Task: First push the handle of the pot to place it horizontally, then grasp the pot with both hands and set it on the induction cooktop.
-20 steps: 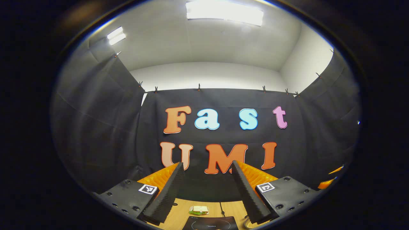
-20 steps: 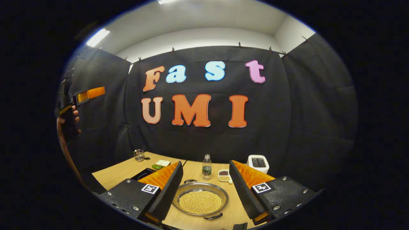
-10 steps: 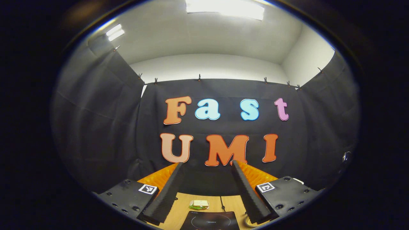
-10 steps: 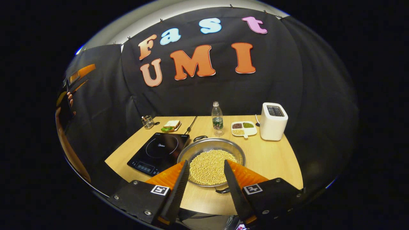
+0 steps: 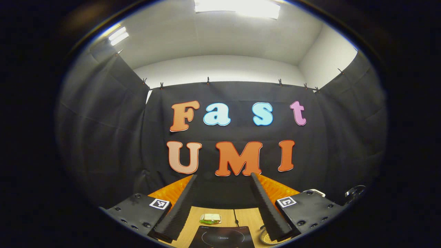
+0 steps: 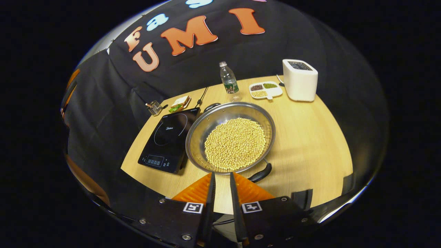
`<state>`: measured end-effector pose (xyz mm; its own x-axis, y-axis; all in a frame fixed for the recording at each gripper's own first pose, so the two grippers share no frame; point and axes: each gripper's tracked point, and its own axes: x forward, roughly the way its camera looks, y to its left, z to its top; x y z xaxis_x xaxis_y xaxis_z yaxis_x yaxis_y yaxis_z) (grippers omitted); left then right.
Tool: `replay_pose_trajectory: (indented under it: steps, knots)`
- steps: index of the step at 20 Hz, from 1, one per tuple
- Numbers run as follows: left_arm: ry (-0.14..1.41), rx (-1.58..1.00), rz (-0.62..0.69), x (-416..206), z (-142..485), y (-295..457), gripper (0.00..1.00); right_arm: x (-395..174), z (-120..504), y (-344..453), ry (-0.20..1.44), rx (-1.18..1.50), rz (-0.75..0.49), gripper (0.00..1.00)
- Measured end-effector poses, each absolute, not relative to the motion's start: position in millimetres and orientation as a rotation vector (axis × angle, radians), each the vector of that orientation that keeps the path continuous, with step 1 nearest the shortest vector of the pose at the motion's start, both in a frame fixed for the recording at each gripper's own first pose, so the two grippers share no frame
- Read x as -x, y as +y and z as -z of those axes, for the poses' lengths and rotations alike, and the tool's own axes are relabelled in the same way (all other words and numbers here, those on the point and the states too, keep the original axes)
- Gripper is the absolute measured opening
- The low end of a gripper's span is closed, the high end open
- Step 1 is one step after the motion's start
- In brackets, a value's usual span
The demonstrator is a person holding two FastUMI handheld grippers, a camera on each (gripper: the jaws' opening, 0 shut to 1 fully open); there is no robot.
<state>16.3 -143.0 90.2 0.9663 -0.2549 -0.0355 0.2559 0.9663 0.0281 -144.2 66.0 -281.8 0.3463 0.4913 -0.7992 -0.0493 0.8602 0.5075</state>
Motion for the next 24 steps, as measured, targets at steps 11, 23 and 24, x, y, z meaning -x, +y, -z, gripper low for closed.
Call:
replay_pose_trajectory:
  steps: [11, 23, 24]
  knots:
    - [0.088, -0.018, 0.262, -21.3, -65.0, -147.6, 0.97, 169.2, 338.5, 100.0, 1.448, -0.59, -0.36, 0.03]
    - [0.145, 0.019, 0.27, -36.5, -32.2, -155.1, 1.0, 154.7, 368.9, 109.6, 1.483, -0.592, -0.223, 0.01]
    - [0.157, 0.041, 0.284, -34.2, -26.6, -160.1, 1.0, 154.9, 371.7, 110.7, 1.487, -0.585, -0.228, 0.0]
